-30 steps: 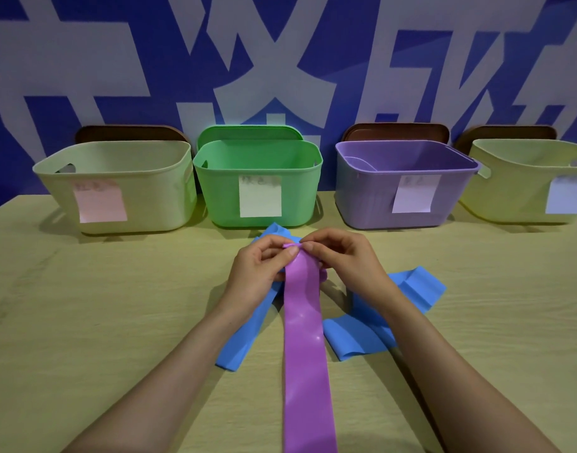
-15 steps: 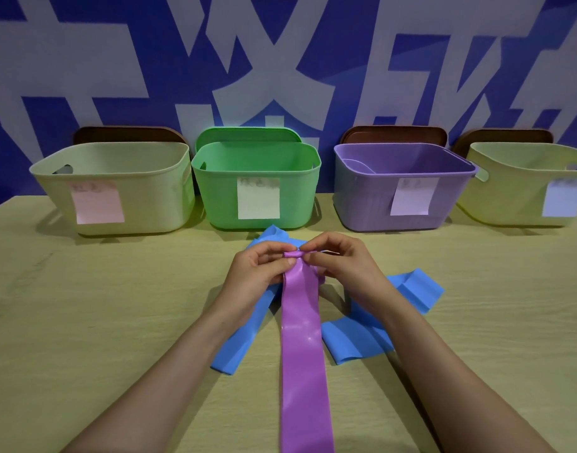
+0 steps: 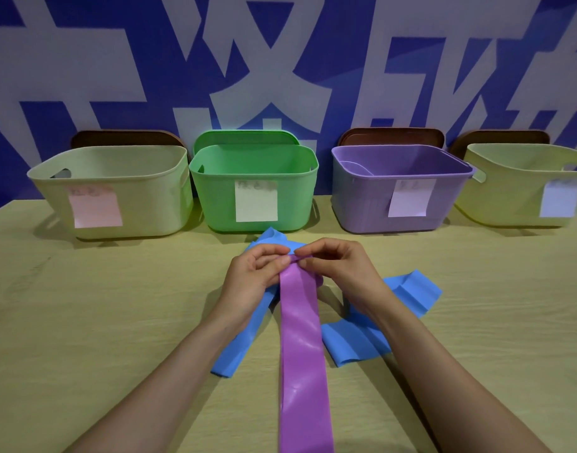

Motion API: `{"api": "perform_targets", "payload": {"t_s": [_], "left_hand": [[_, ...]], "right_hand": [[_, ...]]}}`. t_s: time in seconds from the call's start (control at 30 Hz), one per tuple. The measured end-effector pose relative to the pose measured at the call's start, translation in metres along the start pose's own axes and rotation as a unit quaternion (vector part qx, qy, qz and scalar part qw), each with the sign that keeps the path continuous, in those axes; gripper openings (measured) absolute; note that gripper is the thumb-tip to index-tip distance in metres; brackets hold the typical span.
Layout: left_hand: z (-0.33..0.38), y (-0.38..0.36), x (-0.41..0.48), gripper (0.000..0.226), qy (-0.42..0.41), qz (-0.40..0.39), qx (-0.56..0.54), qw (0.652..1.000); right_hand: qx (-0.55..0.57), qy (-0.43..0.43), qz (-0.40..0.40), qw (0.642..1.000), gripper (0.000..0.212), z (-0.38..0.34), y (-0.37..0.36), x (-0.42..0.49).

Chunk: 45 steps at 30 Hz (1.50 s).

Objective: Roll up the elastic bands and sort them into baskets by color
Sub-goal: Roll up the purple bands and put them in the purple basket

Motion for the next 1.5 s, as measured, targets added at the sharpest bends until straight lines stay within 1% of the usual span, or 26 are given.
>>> {"api": "perform_targets", "payload": {"t_s": [0.07,0.2,0.37,0.43,0.5,0.6,0.67,0.73,0.83,0.9,1.07,1.17,1.3,1.37,1.43,1.5], "left_hand": [[0.0004,-0.0001,-0.0006,0.013,-0.007,0.001,0.001,1.0],[0.0002,0.0015,-0.0002,0.013,-0.022,0.006,0.026,0.999],[0.0005,0.0033,0.0017,0.014,-0.068,0.028,0.072,0.995],[0.0006,0.0031,0.0015,0.016,-0.074,0.028,0.073,0.994],[0.0001,0.0025,0.0005,0.018,-0.057,0.021,0.05,0.997],[-0.0031,-0.0003,0.0006,0.021,-0.011,0.002,0.0,1.0],[-0.0053,-0.0018,0.0008,0.02,0.015,-0.005,-0.015,1.0],[-0.0054,-0.0019,0.0004,0.018,0.023,-0.015,-0.017,0.999],[-0.0029,-0.0019,-0.0013,0.019,0.035,-0.032,-0.021,0.999],[-0.0022,-0.0026,-0.0021,0.016,0.044,-0.025,-0.032,0.998],[-0.0018,-0.0017,-0.0015,0.012,0.031,0.007,-0.041,0.999],[-0.0009,0.0002,-0.0001,0.014,0.01,0.015,-0.029,0.999],[-0.0016,0.0021,-0.0005,0.019,-0.017,0.024,0.001,1.0],[-0.0029,-0.0001,-0.0026,0.027,0.002,0.015,-0.001,1.0],[-0.0036,-0.0035,-0.0053,0.04,0.031,0.003,0.013,0.999],[-0.0042,-0.0056,-0.0068,0.049,0.042,-0.007,0.022,0.999]], "right_hand": [[-0.001,-0.005,-0.008,1.0,0.016,-0.0011,-0.0003,-0.0003],[0.009,-0.017,-0.017,1.0,0.005,-0.0023,-0.0006,-0.0021],[-0.013,-0.021,0.011,1.0,0.019,0.0021,-0.0006,0.0005],[-0.027,-0.016,0.003,1.0,0.016,0.0013,-0.0001,-0.0002],[-0.02,-0.011,-0.001,1.0,0.014,0.0001,0.0007,-0.001],[0.012,-0.018,0.015,1.0,0.008,-0.0001,0.002,-0.0004],[0.028,-0.022,0.022,0.999,0.013,0.0012,0.002,0.0008],[0.035,-0.027,0.024,0.999,0.017,0.0026,0.0029,0.0011],[0.047,-0.028,0.026,0.998,0.018,0.0027,0.0061,0.0013],[0.048,-0.027,0.024,0.998,0.018,0.0031,0.0064,0.0016],[0.031,-0.016,-0.005,0.999,0.02,-0.0009,0.0025,-0.0006],[0.014,-0.024,-0.008,1.0,0.03,-0.0003,0.0024,-0.0011],[-0.033,-0.013,0.008,0.999,0.018,0.0018,0.0021,-0.0004],[-0.025,-0.011,0.013,1.0,0.016,0.0021,0.0016,-0.0004],[0.002,-0.012,0.024,1.0,0.017,0.0019,0.0018,-0.0005],[0.023,-0.013,0.035,0.999,0.018,0.001,0.0014,-0.0004]]}}
Point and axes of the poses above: each hand's wrist, its own x-axis towards the middle knuckle, its own y-axis out of the back of the hand, z = x × y, the point moved 2 cm from there along x, towards the middle knuckle, and after that the axes turned 1 degree about z, right-handed, at the moved point
